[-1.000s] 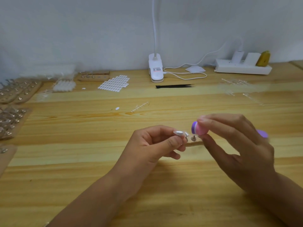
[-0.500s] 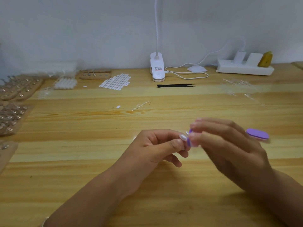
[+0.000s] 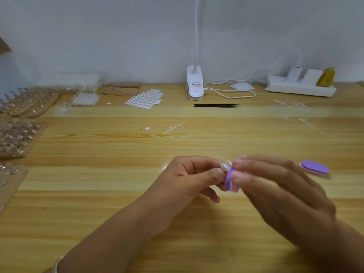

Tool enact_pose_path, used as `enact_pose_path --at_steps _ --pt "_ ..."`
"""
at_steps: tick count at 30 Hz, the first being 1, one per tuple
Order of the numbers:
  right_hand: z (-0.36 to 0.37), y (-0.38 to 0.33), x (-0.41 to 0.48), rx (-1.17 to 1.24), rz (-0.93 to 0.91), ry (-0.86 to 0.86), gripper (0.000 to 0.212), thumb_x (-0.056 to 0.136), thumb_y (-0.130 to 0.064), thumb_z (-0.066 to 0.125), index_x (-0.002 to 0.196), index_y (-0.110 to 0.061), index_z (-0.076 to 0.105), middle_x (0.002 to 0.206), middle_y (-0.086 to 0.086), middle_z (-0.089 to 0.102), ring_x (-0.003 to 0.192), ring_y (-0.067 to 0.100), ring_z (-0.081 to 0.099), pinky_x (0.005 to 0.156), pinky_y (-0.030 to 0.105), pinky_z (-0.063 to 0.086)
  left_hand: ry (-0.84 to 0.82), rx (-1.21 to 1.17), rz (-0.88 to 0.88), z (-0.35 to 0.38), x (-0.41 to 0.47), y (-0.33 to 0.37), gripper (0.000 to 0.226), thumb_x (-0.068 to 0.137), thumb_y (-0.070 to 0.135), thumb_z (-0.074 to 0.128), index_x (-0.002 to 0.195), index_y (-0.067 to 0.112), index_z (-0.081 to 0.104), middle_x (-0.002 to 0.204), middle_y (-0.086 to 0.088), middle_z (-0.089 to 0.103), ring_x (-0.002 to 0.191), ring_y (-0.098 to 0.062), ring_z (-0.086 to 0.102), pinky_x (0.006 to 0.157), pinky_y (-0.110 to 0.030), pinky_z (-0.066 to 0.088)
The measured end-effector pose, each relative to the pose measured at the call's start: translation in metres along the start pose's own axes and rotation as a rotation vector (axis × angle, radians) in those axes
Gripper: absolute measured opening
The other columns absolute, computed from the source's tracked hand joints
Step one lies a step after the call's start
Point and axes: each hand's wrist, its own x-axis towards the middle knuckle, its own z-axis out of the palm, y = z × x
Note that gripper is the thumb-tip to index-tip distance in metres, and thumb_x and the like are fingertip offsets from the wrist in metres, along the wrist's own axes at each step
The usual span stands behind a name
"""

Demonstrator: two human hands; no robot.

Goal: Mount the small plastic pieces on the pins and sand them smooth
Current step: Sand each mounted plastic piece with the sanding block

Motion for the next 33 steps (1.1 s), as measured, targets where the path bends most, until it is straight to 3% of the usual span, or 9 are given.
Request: enact_pose_path --at_steps 2,6,10,15,20,24,29,33 --pt "0.0 0.003 -0.002 -0.02 -0.036 -0.046 0.052 0.076 0.01 0.078 0.125 -0.003 0.065 0.119 0.015 0.068 0.117 0.027 0.065 0.099 0.035 0.052 -0.024 0.001 -0.003 0.002 -0.001 0.0 0.018 0.094 0.015 0.059 0.096 0.004 0.073 0.09 -0.014 0.07 0.081 -0.016 0.064 0.067 -0.027 0.053" --pt "-0.006 0.017 0.003 -0.092 0.088 0.023 0.04 0.079 0.011 0.075 0.116 -0.003 0.068 0.114 0.014 0.069 0.109 0.024 0.065 0.099 0.031 0.051 -0.013 -0.021 -0.007 0.0 -0.002 0.002 0.015 0.092 0.012 0.059 0.088 0.007 0.073 0.085 -0.003 0.067 0.08 -0.015 0.063 0.066 -0.028 0.054" --pt "0.001 0.001 -0.003 -0.02 -0.009 -0.025 0.054 0.077 0.009 0.079 0.126 -0.003 0.062 0.12 0.014 0.068 0.118 0.025 0.063 0.1 0.033 0.05 -0.013 -0.022 -0.004 0.005 -0.001 0.001 0.021 0.091 0.014 0.06 0.094 -0.003 0.071 0.089 -0.018 0.066 0.08 -0.017 0.062 0.066 -0.028 0.053" --pt "-0.006 0.013 0.004 -0.065 0.109 0.061 0.038 0.081 0.009 0.074 0.114 -0.007 0.069 0.114 0.011 0.068 0.111 0.022 0.065 0.101 0.029 0.049 -0.05 -0.093 -0.022 0.008 -0.003 0.0 0.014 0.091 0.011 0.059 0.086 0.007 0.071 0.085 -0.004 0.065 0.08 -0.016 0.062 0.064 -0.027 0.052" --pt "0.0 0.002 -0.001 -0.008 0.007 -0.014 0.048 0.076 0.01 0.077 0.121 -0.004 0.067 0.119 0.013 0.069 0.118 0.025 0.064 0.102 0.032 0.049 -0.054 -0.079 -0.011 0.009 -0.002 0.0 0.02 0.092 0.011 0.059 0.094 -0.006 0.069 0.09 -0.02 0.063 0.081 -0.017 0.061 0.064 -0.026 0.052" --pt "-0.005 0.018 0.002 -0.057 0.118 0.02 0.036 0.085 0.007 0.072 0.117 -0.01 0.069 0.114 0.009 0.067 0.114 0.019 0.063 0.103 0.027 0.048 -0.049 -0.105 -0.024 0.006 -0.003 0.002 0.014 0.09 0.012 0.059 0.084 0.008 0.071 0.085 -0.004 0.064 0.079 -0.016 0.062 0.065 -0.028 0.052" --pt "0.002 0.007 -0.005 0.005 0.025 -0.034 0.042 0.085 0.007 0.072 0.125 -0.004 0.062 0.122 0.01 0.067 0.12 0.022 0.062 0.101 0.031 0.049 -0.053 -0.112 -0.037 0.007 -0.002 -0.001 0.016 0.093 0.01 0.058 0.093 0.001 0.07 0.088 -0.005 0.065 0.079 -0.016 0.06 0.065 -0.028 0.052" --pt "-0.005 0.023 0.0 -0.047 0.221 -0.003 0.036 0.088 0.006 0.068 0.12 -0.009 0.065 0.116 0.008 0.067 0.111 0.019 0.063 0.098 0.031 0.052 -0.015 -0.03 -0.007 0.004 -0.003 0.001 0.013 0.091 0.013 0.06 0.086 0.011 0.071 0.087 -0.001 0.065 0.079 -0.014 0.06 0.065 -0.028 0.053"
